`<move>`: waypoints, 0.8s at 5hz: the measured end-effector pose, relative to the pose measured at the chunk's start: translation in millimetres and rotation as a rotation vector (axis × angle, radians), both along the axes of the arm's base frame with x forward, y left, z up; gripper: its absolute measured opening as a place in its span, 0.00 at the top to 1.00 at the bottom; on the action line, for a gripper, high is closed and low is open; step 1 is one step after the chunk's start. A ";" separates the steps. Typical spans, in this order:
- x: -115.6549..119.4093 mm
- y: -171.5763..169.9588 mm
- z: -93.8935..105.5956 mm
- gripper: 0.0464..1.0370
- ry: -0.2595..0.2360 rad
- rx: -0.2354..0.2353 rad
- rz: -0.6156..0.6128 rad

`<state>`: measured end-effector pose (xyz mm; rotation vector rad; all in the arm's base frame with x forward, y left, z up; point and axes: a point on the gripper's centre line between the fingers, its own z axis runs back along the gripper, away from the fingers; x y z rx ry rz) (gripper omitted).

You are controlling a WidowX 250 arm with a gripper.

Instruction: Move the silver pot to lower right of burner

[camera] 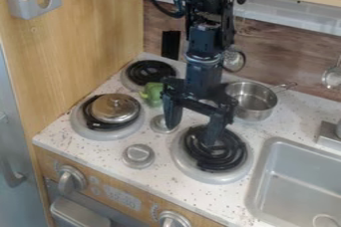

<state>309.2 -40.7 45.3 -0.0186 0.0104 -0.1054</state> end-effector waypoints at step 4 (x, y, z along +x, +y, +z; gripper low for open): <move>64.8 -26.2 -55.4 0.04 -0.012 -0.036 -0.098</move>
